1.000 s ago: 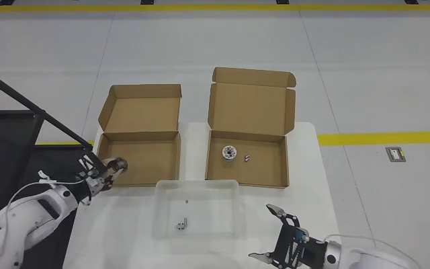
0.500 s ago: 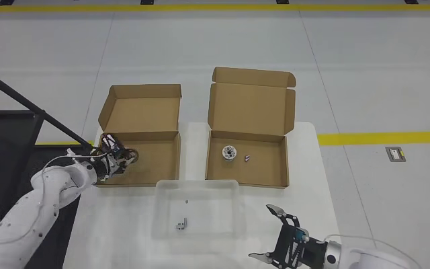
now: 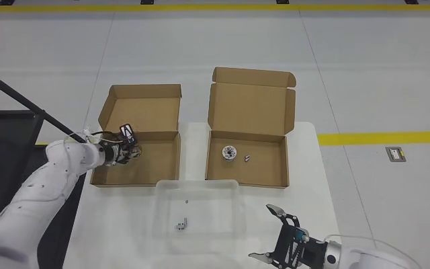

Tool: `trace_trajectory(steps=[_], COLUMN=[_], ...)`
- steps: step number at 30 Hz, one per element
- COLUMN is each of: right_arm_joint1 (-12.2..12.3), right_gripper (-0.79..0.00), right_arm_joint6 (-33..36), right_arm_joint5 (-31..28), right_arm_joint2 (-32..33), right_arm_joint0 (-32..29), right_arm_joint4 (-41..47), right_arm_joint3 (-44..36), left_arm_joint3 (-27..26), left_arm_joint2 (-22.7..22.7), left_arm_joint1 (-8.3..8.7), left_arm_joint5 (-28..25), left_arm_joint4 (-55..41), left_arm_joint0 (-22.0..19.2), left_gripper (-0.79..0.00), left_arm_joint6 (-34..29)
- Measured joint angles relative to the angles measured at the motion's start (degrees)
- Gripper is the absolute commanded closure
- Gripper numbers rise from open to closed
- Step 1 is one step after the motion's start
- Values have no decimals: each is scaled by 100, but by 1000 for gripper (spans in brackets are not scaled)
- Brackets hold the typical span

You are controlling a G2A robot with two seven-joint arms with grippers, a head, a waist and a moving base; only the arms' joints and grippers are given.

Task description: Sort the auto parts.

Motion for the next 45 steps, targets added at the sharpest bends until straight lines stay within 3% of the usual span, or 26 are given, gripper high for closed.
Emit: trace_trajectory(steps=[4,10,21,22,23,25,27,30,34,37,40,45], right_arm_joint1=[0,0,0,0,0,0,0,0,0,0,0,0], right_gripper=[-785,-785,-785,-785,-785,-785,-785,-785,-785,-785,-785,-785], right_arm_joint6=[0,0,0,0,0,0,0,0,0,0,0,0], right_arm_joint5=[0,0,0,0,0,0,0,0,0,0,0,0], right_arm_joint2=[0,0,0,0,0,0,0,0,0,0,0,0], right_arm_joint0=[0,0,0,0,0,0,0,0,0,0,0,0], right_arm_joint4=[0,0,0,0,0,0,0,0,0,0,0,0], right_arm_joint3=[0,0,0,0,0,0,0,0,0,0,0,0], left_arm_joint3=[369,954,1623,1656,1673,1712,1749,1809,1834,1873,1859,1699], left_arm_joint2=[273,400,362,363,368,377,373,363,387,363,338,355], left_arm_joint1=[-202,-451,-654,-669,-679,-700,-715,-733,-731,-710,-659,-517], left_arm_joint5=[50,53,-129,-119,-108,-107,-106,-116,-139,-197,-421,-720], left_arm_joint4=[555,655,541,548,564,591,593,588,715,733,758,1002], left_arm_joint0=[-179,-265,-354,-355,-349,-336,-330,-328,-347,-398,-480,-562], left_gripper=[0,0,0,-65,-215,-215,-289,-311,-431,-440,-394,-413], left_arm_joint6=[16,41,289,291,298,315,337,359,460,594,839,1367])
